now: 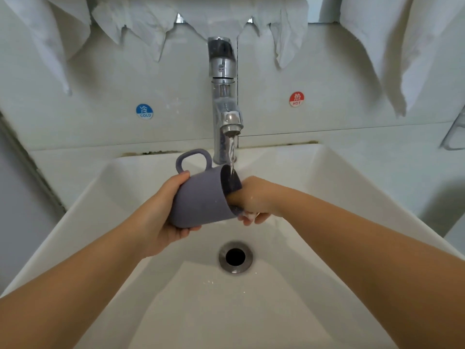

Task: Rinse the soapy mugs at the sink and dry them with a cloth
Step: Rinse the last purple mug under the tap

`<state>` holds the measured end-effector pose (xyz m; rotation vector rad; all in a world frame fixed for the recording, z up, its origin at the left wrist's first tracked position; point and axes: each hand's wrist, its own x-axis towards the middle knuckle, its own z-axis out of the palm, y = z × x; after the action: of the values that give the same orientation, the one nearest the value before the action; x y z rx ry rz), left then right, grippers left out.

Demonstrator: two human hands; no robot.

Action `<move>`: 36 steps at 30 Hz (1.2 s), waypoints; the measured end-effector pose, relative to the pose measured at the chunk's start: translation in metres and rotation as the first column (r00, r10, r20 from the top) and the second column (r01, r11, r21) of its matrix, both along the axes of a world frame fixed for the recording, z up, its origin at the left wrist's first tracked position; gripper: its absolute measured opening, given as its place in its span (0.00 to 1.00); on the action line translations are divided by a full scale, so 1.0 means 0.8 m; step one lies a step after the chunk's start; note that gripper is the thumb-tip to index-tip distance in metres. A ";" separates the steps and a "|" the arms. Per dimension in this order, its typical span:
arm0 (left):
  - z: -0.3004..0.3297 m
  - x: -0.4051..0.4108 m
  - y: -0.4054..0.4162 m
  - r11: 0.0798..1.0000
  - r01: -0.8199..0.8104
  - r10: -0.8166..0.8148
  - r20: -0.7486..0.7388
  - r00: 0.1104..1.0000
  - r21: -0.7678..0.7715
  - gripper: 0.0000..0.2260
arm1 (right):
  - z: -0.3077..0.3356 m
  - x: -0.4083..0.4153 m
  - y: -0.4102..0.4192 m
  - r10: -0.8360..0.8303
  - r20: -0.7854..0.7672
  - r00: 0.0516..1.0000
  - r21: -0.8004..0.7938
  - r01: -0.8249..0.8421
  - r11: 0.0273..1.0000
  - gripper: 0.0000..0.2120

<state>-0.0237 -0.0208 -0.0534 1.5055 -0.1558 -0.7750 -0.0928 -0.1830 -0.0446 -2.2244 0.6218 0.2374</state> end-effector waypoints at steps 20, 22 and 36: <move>-0.006 0.008 -0.003 0.998 -0.065 0.065 -0.019 0.998 0.008 0.17 | 0.013 -0.027 0.019 0.223 0.246 0.943 0.122 -0.259 0.958 0.24; -0.003 0.009 -0.002 0.998 -0.041 0.042 -0.034 0.999 0.046 0.18 | 0.010 -0.031 0.020 0.312 0.150 0.938 -0.075 -0.304 0.950 0.13; -0.004 0.007 0.000 0.997 0.001 -0.001 0.003 1.000 0.077 0.19 | 0.005 -0.028 0.034 0.254 0.108 0.961 0.089 -0.264 0.960 0.07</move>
<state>-0.0185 -0.0205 -0.0564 1.5797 -0.1300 -0.7868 -0.1150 -0.1558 -0.0408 -2.1996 0.2588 0.2876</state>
